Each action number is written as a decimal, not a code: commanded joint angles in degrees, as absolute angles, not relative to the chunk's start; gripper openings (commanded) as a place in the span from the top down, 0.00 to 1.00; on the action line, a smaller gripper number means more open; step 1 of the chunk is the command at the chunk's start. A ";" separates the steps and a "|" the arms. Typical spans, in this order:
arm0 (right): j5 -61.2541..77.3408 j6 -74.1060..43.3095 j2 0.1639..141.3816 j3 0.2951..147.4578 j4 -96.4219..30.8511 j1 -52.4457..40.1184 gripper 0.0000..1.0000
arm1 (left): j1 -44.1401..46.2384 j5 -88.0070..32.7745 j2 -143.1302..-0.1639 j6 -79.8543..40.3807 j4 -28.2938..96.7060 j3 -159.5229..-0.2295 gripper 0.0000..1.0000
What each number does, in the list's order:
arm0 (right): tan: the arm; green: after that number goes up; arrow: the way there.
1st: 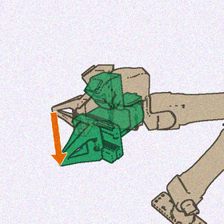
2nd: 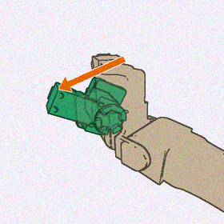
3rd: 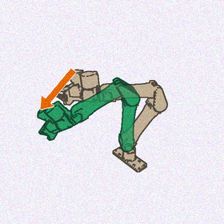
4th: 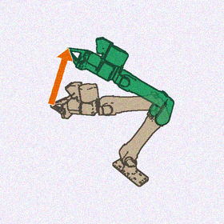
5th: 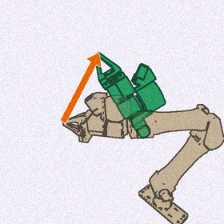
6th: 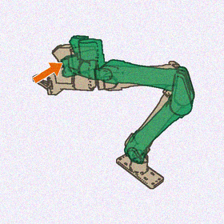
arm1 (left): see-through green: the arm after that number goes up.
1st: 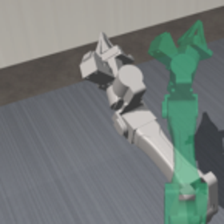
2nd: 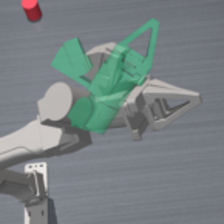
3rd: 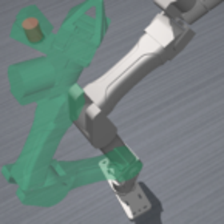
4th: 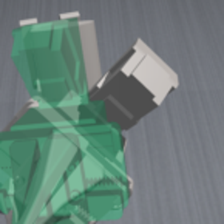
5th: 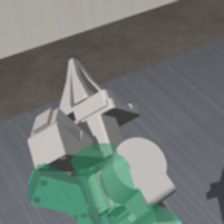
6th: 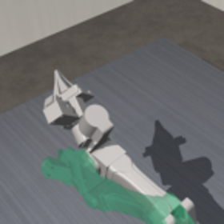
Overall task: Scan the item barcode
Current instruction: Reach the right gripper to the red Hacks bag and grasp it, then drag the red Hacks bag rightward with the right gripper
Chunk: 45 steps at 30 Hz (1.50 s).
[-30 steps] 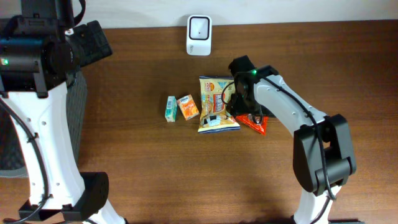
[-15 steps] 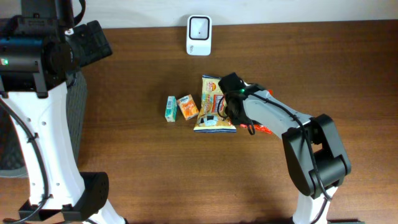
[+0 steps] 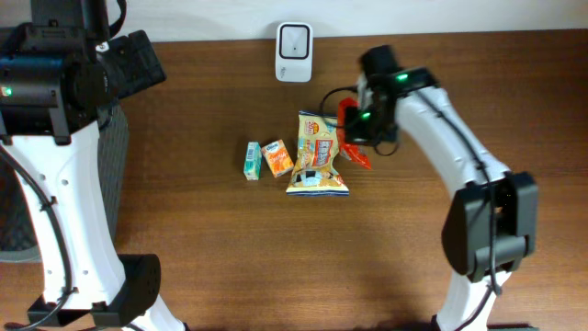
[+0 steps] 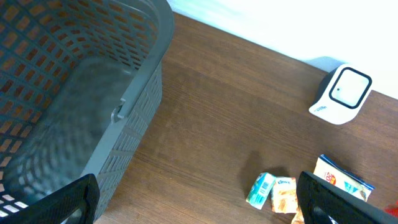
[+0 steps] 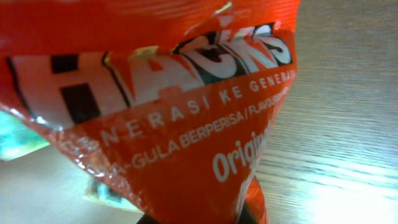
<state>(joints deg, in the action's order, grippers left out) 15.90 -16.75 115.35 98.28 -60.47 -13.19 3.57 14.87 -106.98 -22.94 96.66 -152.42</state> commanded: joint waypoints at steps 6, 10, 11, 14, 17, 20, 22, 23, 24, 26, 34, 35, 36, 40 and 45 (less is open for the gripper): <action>66.32 -6.04 115.24 80.82 -49.36 6.79 0.96 | 3.57 15.27 -107.02 -22.26 96.71 -152.33 0.01; 62.76 -8.60 115.68 69.95 -41.93 13.26 0.71 | 3.57 15.27 -107.02 -22.26 96.71 -152.33 0.01; 58.76 -8.60 115.61 70.04 -42.89 14.63 0.61 | 3.57 15.27 -107.02 -22.26 96.71 -152.33 0.01; 40.12 -8.54 114.87 72.20 -50.06 19.20 0.50 | 3.57 15.27 -107.00 -22.26 96.71 -152.33 0.01; 32.77 -5.74 113.93 79.59 -61.47 20.99 0.47 | 3.57 15.27 -107.02 -22.26 96.71 -152.33 0.01; 27.83 -4.40 112.73 89.58 -71.18 20.18 0.47 | 3.57 15.27 -107.02 -22.26 96.71 -152.33 0.01; 27.77 -2.68 112.33 94.74 -75.48 18.22 0.47 | 3.57 15.27 -107.02 -22.26 96.71 -152.33 0.01; 27.57 -1.41 112.31 96.23 -76.36 16.58 0.47 | 3.57 15.27 -107.00 -22.26 96.71 -152.33 0.01; 25.58 -1.30 112.33 96.33 -76.14 14.81 0.47 | 3.57 15.27 -107.02 -22.26 96.71 -152.33 0.01; 18.35 -2.28 112.99 95.88 -75.24 11.75 0.58 | 3.57 15.27 -107.02 -22.26 96.71 -152.33 0.01; 8.82 -10.98 113.95 81.08 -59.00 5.85 0.90 | 3.57 15.27 -107.00 -22.26 96.71 -152.33 0.01; 8.78 -11.00 113.95 78.56 -56.23 5.85 0.90 | 3.57 15.27 -107.02 -22.26 96.71 -152.33 0.01; 8.60 -11.00 113.97 76.23 -53.60 5.85 0.93 | 3.57 15.27 -107.02 -22.26 96.71 -152.33 0.01; 8.14 -11.03 113.54 80.97 -60.14 6.13 0.96 | 3.57 15.27 -107.02 -22.26 96.71 -152.33 0.01; 9.58 -10.79 113.54 99.11 -76.14 4.78 0.96 | 3.57 15.27 -107.00 -22.26 96.71 -152.33 0.01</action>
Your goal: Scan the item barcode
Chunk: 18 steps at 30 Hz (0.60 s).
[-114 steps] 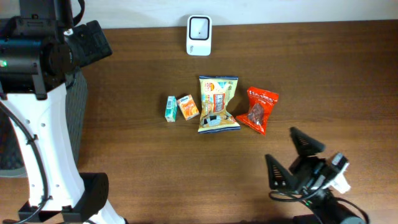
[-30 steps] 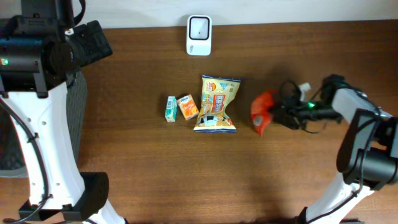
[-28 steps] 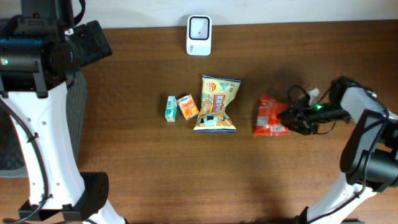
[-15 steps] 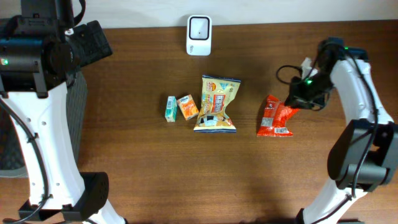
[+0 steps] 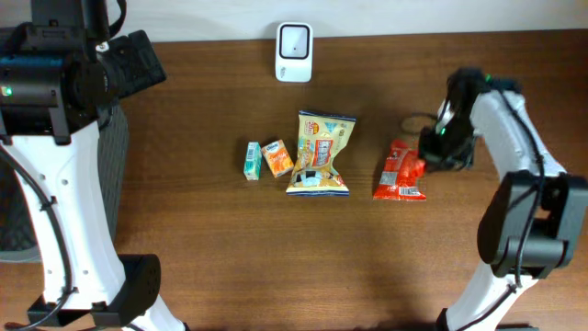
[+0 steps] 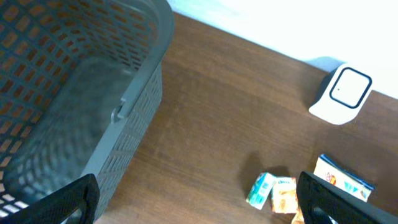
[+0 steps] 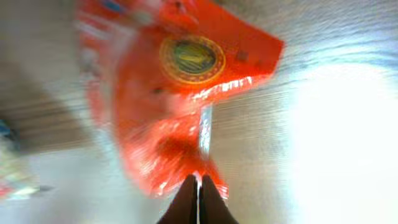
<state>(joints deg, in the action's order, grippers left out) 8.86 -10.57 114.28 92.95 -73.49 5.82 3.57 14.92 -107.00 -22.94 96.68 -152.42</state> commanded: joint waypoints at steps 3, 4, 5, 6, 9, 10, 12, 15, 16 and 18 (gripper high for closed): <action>10.72 -9.47 113.91 98.89 -74.81 3.11 0.96 | 3.57 15.27 -107.02 -22.26 96.71 -152.33 0.01; 10.74 -9.47 113.95 97.80 -73.45 2.37 0.96 | 3.57 15.27 -107.02 -22.26 96.71 -152.33 0.01; 10.72 -9.50 113.95 96.53 -71.96 1.52 0.96 | 3.57 15.27 -107.02 -22.26 96.71 -152.33 0.01; 10.26 -9.56 113.95 93.78 -69.04 0.43 0.96 | 3.57 15.27 -107.02 -22.26 96.71 -152.33 0.01; 6.66 -13.69 113.95 88.20 -64.20 0.05 0.96 | 3.57 15.27 -107.02 -22.26 96.71 -152.33 0.01; 6.63 -13.85 113.95 85.08 -61.10 0.05 0.96 | 3.57 15.27 -107.02 -22.26 96.71 -152.33 0.01; 6.35 -13.85 113.95 78.59 -55.29 0.05 0.96 | 3.57 15.27 -107.02 -22.26 96.71 -152.33 0.01; 4.43 -13.87 113.95 76.86 -55.31 0.05 0.96 | 3.57 15.27 -107.00 -22.26 96.71 -152.33 0.01; 4.45 -13.87 113.93 77.67 -56.40 0.05 0.96 | 3.57 15.27 -107.02 -22.26 96.71 -152.33 0.01; 4.25 -13.80 113.93 86.35 -65.52 0.05 0.96 | 3.57 15.27 -107.02 -22.26 96.71 -152.33 0.01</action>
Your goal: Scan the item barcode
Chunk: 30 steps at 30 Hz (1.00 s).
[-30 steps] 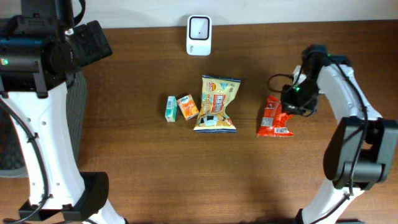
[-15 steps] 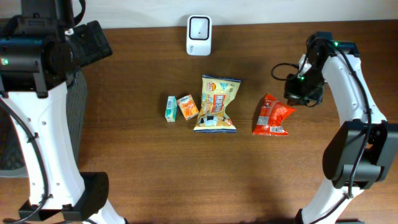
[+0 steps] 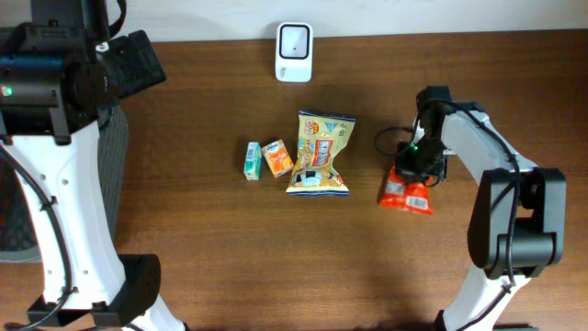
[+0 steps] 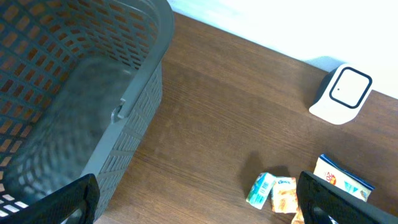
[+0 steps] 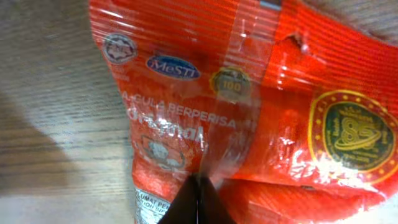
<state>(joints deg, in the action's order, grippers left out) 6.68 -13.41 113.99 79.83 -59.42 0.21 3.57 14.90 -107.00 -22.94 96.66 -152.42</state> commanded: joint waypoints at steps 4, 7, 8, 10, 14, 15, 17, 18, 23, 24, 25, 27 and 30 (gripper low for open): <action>2.70 -13.54 113.93 99.09 -78.24 0.05 0.85 | 3.57 15.27 -107.00 -22.26 96.71 -152.33 0.01; -2.70 -13.61 113.95 96.12 -79.79 0.01 0.85 | 3.57 15.27 -107.02 -22.26 96.71 -152.33 0.01; -2.68 -13.61 113.95 93.60 -78.96 0.05 0.85 | 3.57 15.27 -107.02 -22.26 96.71 -152.33 0.01; -2.72 -13.61 113.95 89.03 -75.50 0.08 0.85 | 3.57 15.27 -107.00 -22.26 96.71 -152.33 0.01; -2.17 -14.09 113.95 79.64 -66.70 0.10 0.84 | 3.57 15.27 -107.02 -22.26 96.71 -152.33 0.01; -2.22 -14.79 113.95 77.41 -64.69 0.12 0.83 | 3.57 15.27 -107.02 -22.26 96.71 -152.33 0.01; -1.30 -15.53 113.95 74.52 -59.42 0.03 0.78 | 3.57 15.27 -107.00 -22.26 96.71 -152.33 0.01; 1.78 -15.53 113.95 73.78 -56.42 -0.05 0.77 | 3.57 15.27 -107.02 -22.26 96.71 -152.33 0.01; 20.38 -15.51 113.95 74.17 -46.00 -0.05 0.71 | 3.57 15.27 -107.02 -22.26 96.71 -152.33 0.01; 21.04 -15.51 113.95 75.35 -46.15 -0.03 0.69 | 3.57 15.27 -107.02 -22.26 96.71 -152.33 0.01; 20.75 -15.29 113.93 77.65 -47.99 0.08 0.66 | 3.57 15.27 -107.00 -22.26 96.71 -152.33 0.01; 20.32 -13.50 113.95 86.08 -57.28 0.78 0.62 | 3.57 15.27 -107.02 -22.26 96.71 -152.33 0.01; 18.35 -9.43 113.93 93.30 -70.04 0.30 0.61 | 3.57 15.27 -107.02 -22.26 96.71 -152.33 0.01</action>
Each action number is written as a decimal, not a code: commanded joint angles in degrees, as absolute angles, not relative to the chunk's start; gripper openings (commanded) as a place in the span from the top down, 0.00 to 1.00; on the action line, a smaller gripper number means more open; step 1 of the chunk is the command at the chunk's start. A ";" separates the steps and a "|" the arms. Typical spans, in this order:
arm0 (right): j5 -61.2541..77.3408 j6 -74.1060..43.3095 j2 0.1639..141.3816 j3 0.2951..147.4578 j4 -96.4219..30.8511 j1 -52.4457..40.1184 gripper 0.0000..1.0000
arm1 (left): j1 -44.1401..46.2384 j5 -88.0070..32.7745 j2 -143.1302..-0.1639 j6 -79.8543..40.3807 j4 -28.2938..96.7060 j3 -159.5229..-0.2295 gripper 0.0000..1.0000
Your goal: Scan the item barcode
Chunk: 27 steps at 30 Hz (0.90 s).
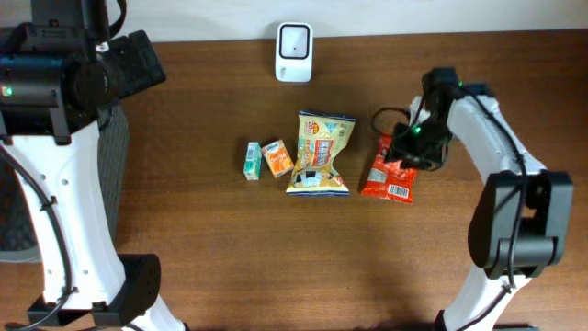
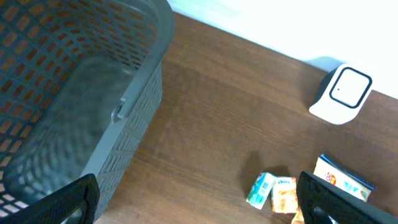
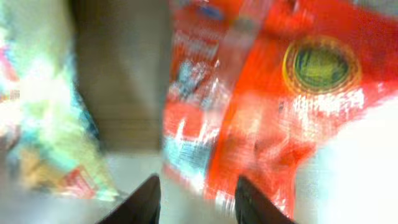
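Note:
The red snack bag point(image 1: 385, 171) lies flat on the table, right of the yellow bag, with a white label patch at its near end. My right gripper point(image 1: 415, 140) is over the bag's far right corner. In the right wrist view that gripper point(image 3: 198, 202) is open, and the red bag point(image 3: 273, 106) shows blurred just beyond the fingers. The white scanner point(image 1: 294, 39) stands at the table's far edge and shows again as the scanner point(image 2: 342, 93). My left gripper point(image 2: 196, 208) is open and empty, high at the left.
A yellow snack bag point(image 1: 319, 154) lies mid-table, with a small orange box point(image 1: 277, 157) and a teal box point(image 1: 252, 160) to its left. A grey mesh basket point(image 2: 74, 81) stands at the left edge, under the left arm.
My right gripper was shut on the red bag and is now open. The bag lies a little further left, closer to the yellow bag. The left arm has not moved.
My right gripper first held the red bag just right of the yellow bag. It then had the bag further right, low over the table, and was still shut on it a moment later. Now the jaws are open and the bag lies on the table.

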<state>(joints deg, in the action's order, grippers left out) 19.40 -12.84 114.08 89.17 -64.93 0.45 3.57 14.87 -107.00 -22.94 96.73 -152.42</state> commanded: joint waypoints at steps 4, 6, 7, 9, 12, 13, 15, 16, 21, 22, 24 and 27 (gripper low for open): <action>9.85 -9.52 113.95 88.58 -73.54 -1.56 0.96 | 3.57 15.27 -107.02 -22.26 96.71 -152.33 0.01; 9.78 -11.29 113.95 83.24 -68.66 -2.63 0.96 | 3.57 15.27 -107.02 -22.26 96.71 -152.33 0.01; 9.80 -12.56 113.95 80.99 -66.30 -2.72 0.96 | 3.57 15.27 -107.02 -22.26 96.71 -152.33 0.01; 9.98 -14.04 113.95 75.48 -60.16 -2.72 0.96 | 3.57 15.27 -107.02 -22.26 96.71 -152.33 0.01; 10.09 -14.02 113.93 74.22 -59.99 -2.72 0.96 | 3.57 15.27 -107.00 -22.26 96.71 -152.33 0.01; 10.07 -14.02 113.91 74.78 -61.17 -2.68 0.96 | 3.57 15.27 -107.02 -22.26 96.71 -152.33 0.01; 10.02 -14.00 113.89 79.92 -66.19 -2.22 0.96 | 3.57 15.27 -107.02 -22.26 96.71 -152.33 0.01; 10.02 -14.00 113.89 82.70 -67.83 -2.13 0.96 | 3.57 15.27 -107.02 -22.26 96.71 -152.33 0.01; 8.82 -14.02 113.89 94.11 -66.98 -2.09 0.96 | 3.57 15.27 -107.02 -22.26 96.71 -152.33 0.01; 7.18 -14.04 113.99 93.38 -66.15 -2.20 0.96 | 3.57 15.27 -107.02 -22.26 96.71 -152.33 0.01; 6.31 -14.02 114.02 91.39 -64.84 -2.24 0.96 | 3.57 15.27 -107.02 -22.26 96.71 -152.33 0.01; 2.92 -14.06 114.17 84.38 -56.21 -2.22 0.95 | 3.57 15.27 -107.02 -22.26 96.71 -152.33 0.01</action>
<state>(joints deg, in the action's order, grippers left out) 6.96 -13.50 114.04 89.06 -59.55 -2.33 3.57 14.87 -107.00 -22.94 96.68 -152.42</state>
